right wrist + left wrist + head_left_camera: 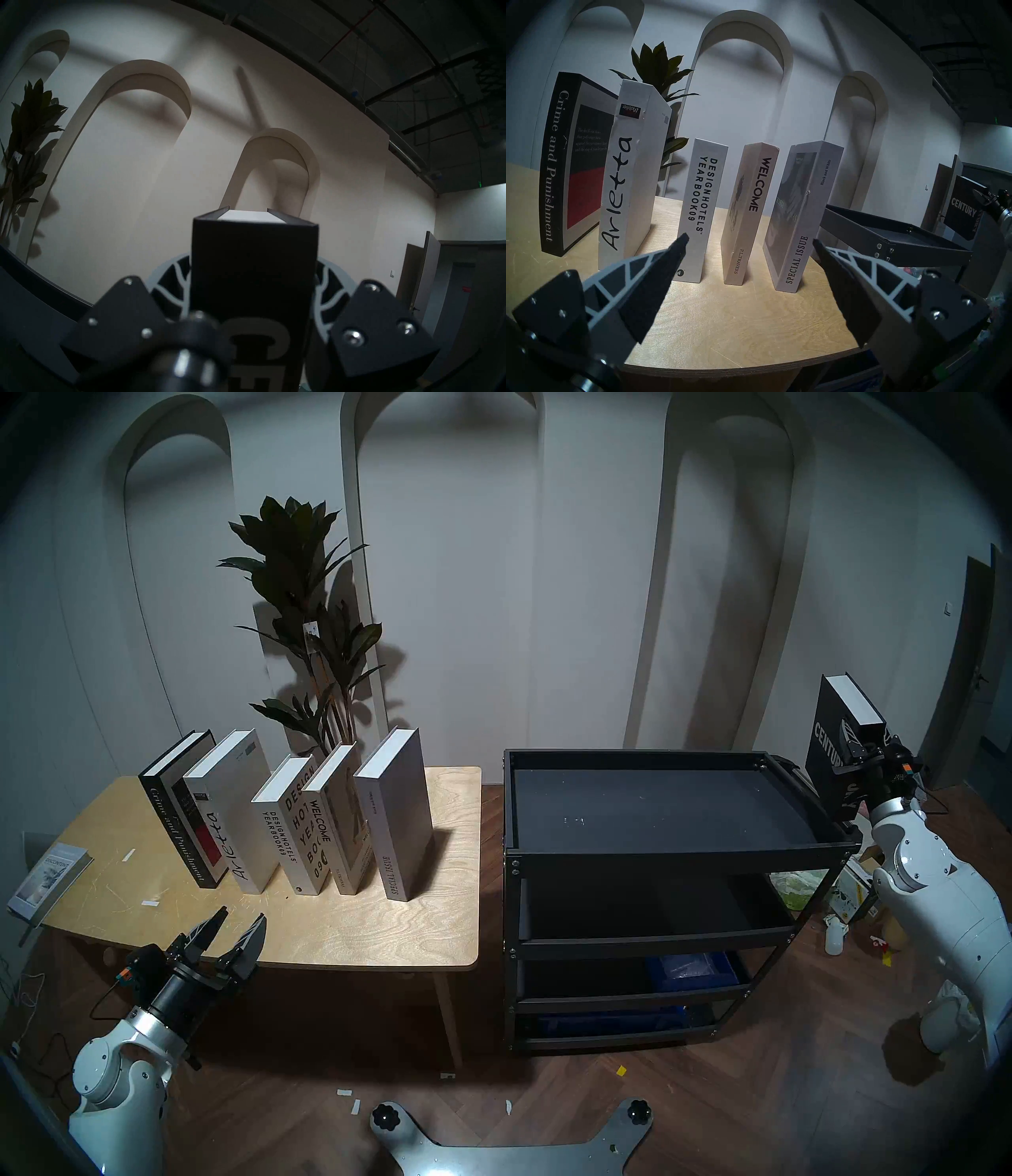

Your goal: Move the books from the display table onto the shelf, standing them upright with spines facing out and tallest at one end

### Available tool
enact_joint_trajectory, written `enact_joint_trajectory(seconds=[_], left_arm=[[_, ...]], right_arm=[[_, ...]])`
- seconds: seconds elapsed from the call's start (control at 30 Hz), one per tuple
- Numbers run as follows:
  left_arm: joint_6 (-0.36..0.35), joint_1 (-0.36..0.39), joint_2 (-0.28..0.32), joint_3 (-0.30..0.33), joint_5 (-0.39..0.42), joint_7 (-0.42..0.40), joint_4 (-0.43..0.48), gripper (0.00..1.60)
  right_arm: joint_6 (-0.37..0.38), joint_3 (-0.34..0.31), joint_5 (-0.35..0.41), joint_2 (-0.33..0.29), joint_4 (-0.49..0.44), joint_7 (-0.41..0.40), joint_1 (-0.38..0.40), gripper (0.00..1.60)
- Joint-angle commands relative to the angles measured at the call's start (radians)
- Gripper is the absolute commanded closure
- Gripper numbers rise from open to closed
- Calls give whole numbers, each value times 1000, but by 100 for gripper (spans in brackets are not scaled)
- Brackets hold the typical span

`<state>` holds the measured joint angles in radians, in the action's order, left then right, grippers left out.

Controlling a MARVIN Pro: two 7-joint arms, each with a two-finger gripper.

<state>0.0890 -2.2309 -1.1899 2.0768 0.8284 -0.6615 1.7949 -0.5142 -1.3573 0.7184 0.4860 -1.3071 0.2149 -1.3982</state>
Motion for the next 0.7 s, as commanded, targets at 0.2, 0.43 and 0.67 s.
enact_joint_trajectory(seconds=[0.2,0.43,0.67], left_arm=[[3,1,2,2,-1,-4,17,0],[3,0,1,3,-1,-5,18,0],[4,-1,1,4,-1,-6,22,0]], right_arm=[[74,-50,235,-28,-14,-178,48,160],[182,-54,355,-43,1,-302,62,160],[315,-59,460,-77,33,-440,99,160]])
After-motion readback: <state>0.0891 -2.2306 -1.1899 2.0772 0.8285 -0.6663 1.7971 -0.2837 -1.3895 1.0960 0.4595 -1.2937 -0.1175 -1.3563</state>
